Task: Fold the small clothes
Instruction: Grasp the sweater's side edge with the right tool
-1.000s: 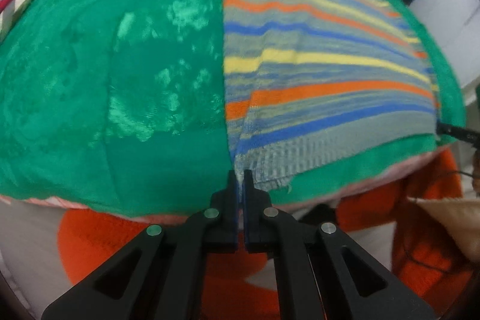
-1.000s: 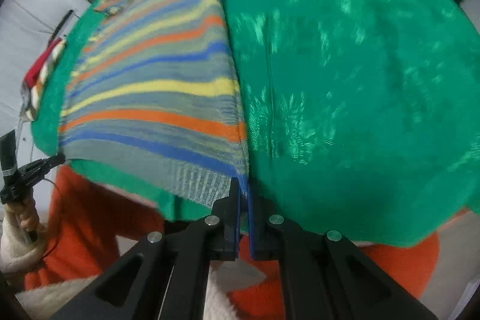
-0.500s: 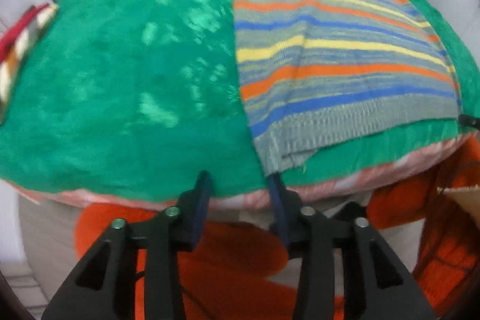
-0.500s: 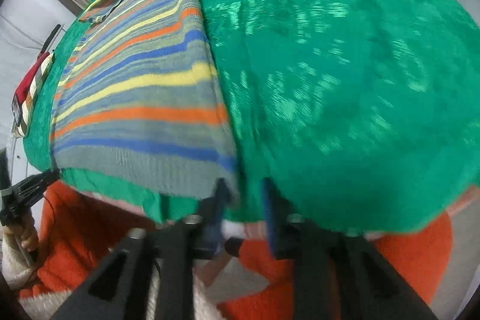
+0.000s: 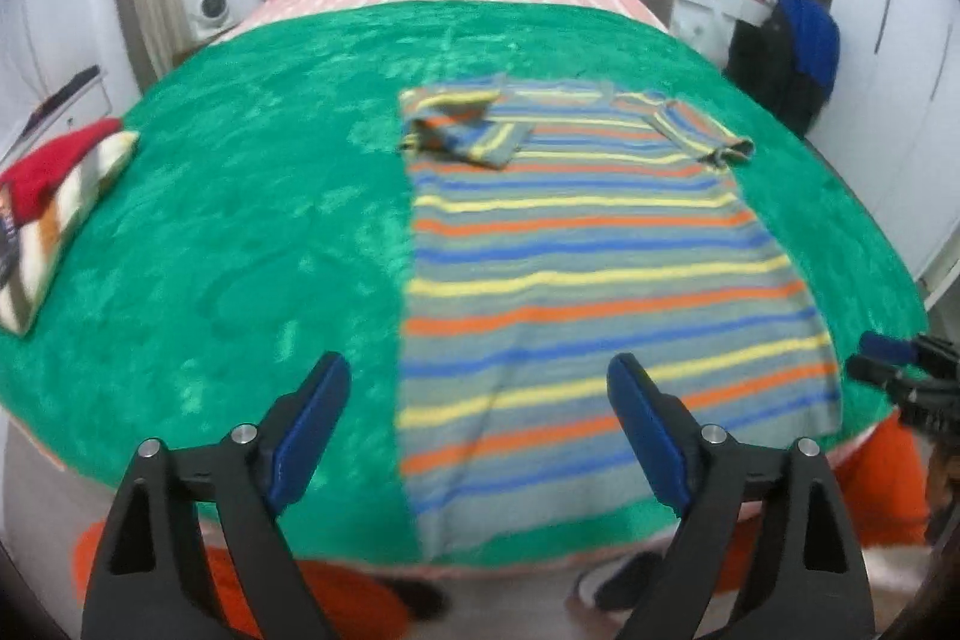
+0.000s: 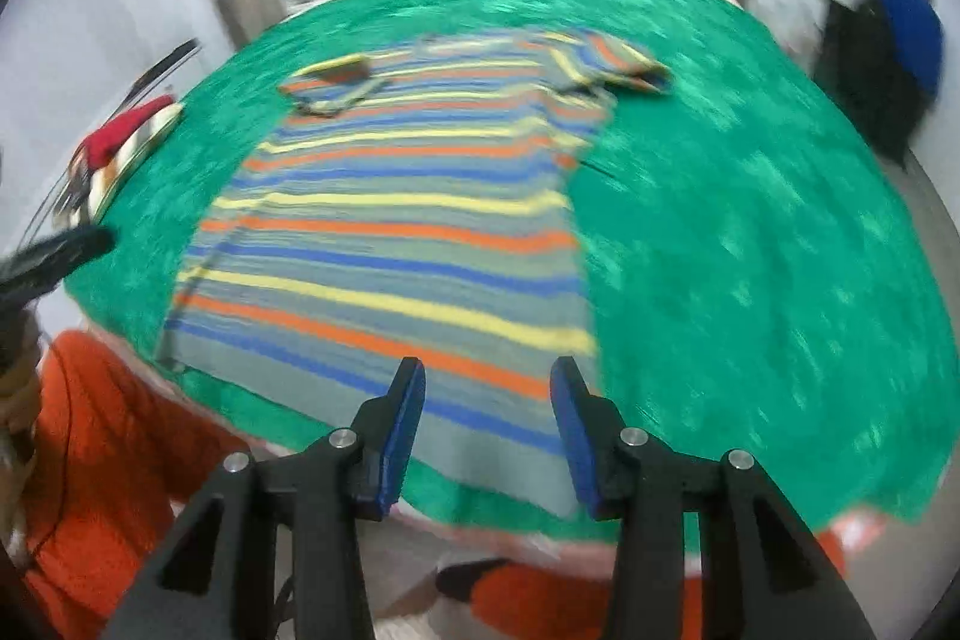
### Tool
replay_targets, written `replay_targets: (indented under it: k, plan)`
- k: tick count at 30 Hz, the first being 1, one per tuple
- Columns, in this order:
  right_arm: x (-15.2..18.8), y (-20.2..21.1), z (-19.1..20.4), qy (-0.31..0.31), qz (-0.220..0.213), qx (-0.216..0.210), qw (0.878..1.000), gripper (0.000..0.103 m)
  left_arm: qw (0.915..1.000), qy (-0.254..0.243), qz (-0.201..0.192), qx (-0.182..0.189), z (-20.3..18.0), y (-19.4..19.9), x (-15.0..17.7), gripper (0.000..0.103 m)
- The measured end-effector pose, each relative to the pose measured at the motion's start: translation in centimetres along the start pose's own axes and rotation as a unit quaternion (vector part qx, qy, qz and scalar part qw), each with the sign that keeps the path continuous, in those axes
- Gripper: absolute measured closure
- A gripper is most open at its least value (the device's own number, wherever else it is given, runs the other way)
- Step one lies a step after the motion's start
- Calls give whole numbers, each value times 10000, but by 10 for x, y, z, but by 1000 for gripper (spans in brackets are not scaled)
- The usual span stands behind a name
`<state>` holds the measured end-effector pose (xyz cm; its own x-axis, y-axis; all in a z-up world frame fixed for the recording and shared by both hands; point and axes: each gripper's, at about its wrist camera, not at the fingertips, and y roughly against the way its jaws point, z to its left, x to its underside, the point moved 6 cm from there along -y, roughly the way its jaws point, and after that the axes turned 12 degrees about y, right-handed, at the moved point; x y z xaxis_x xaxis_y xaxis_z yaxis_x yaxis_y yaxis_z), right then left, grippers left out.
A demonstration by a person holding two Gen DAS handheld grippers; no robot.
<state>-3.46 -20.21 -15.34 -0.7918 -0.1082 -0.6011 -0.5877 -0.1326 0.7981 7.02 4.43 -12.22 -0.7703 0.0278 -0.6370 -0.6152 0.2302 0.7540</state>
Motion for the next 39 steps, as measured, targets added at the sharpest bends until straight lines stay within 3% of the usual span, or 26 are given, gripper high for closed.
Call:
replay_targets:
  k: [5,9,11,12,15,20,21,22,23,27,30,34,39]
  plan:
    - [-31,-27,11,229,18,-98,9997,59,9989,-320,50,-343,-13,-50,16,14]
    - [-75,-40,-16,739,-111,377,9965,59,9957,-696,192,-584,-7,-78,41,14]
    - [-111,-59,-35,1050,-128,577,9927,59,9960,-643,79,-609,-3,-86,48,7]
    - [-129,-71,-44,1184,-90,646,9908,59,9967,-507,-26,-628,0,-86,47,1]
    - [-181,-128,-70,1620,110,750,9839,59,9983,-193,24,-550,4,-89,45,0]
    - [-210,-222,-98,2056,763,1078,9697,59,9984,-249,-17,-508,3,-92,47,0]
    - [-208,-233,-105,2031,895,1071,9692,62,9983,-278,-25,-507,3,-91,48,0]
    - [-207,-239,-111,1924,901,936,9727,78,9983,-294,-22,-505,3,-91,48,0]
    - [-208,-237,-117,1825,866,932,9749,98,9983,-292,2,-501,3,-91,48,0]
    - [-220,-176,-183,884,251,1148,9891,100,9986,-170,109,-492,4,-92,47,0]
    - [-215,-118,-264,64,-13,1792,9838,100,9986,-96,122,-509,4,-94,45,0]
    - [-188,-81,-346,-441,168,2492,9673,100,9984,-43,92,-565,3,-95,45,0]
    - [-151,-95,-364,-572,590,2693,9595,100,9979,-41,74,-635,3,-94,46,0]
